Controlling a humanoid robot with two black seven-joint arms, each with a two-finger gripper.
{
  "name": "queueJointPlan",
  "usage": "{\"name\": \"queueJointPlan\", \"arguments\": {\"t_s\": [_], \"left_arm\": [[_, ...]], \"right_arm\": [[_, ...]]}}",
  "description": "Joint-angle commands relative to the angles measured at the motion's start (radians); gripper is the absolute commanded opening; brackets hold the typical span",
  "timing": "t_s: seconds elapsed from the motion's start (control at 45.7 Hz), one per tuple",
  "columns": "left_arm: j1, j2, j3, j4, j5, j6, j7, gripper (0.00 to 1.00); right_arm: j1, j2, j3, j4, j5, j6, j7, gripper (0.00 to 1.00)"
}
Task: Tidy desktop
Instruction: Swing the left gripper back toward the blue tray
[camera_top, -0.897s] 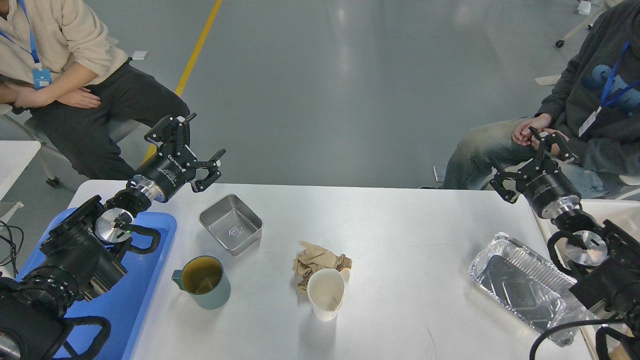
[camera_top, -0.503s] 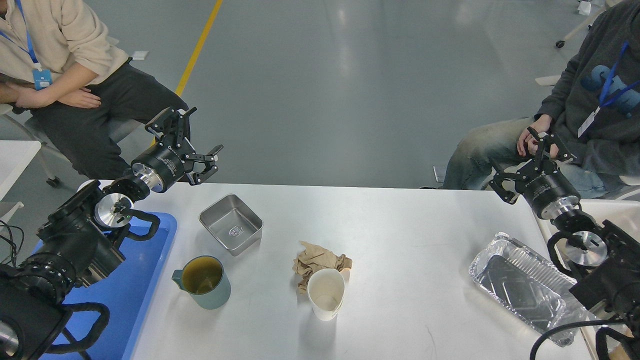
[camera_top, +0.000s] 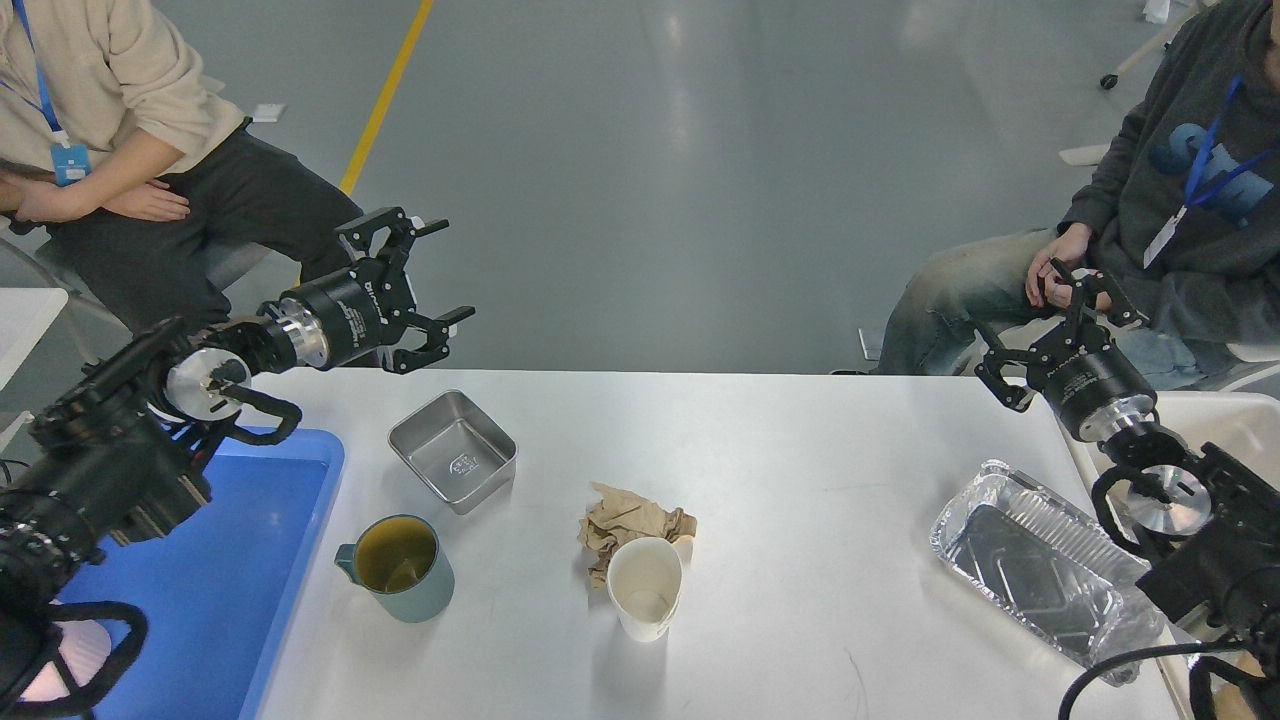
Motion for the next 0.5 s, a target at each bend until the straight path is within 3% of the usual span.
{"name": "queueJointPlan", "arguments": {"t_s": [0.0, 0.153, 0.284, 0.394, 0.481], "left_arm": [[0.008, 0.229, 0.120, -0.281, 0.015, 0.060, 0.014, 0.97], [0.096, 0.559, 0.189, -0.665, 0.018, 0.083, -0.012, 0.97], [0.189, 0.844, 0.186, -0.946, 0.055, 0.097, -0.136, 0.97], [0.215, 1.042, 0.198, -1.073, 0.053, 0.073, -0.161, 0.97], [0.218, 1.156, 0.204, -1.078, 0.053, -0.012, -0.161, 0.97]], "right_arm": [[0.008, 0.001, -0.001, 0.001, 0.000, 0.001, 0.000, 1.00], [0.006, 0.004, -0.001, 0.001, 0.000, 0.001, 0.000, 1.00], [0.000, 0.007, -0.001, 0.003, 0.000, 0.001, 0.000, 1.00], [-0.002, 0.004, -0.001, 0.003, -0.001, 0.001, 0.000, 1.00], [-0.002, 0.003, -0.001, 0.003, -0.001, 0.003, 0.000, 1.00]]}}
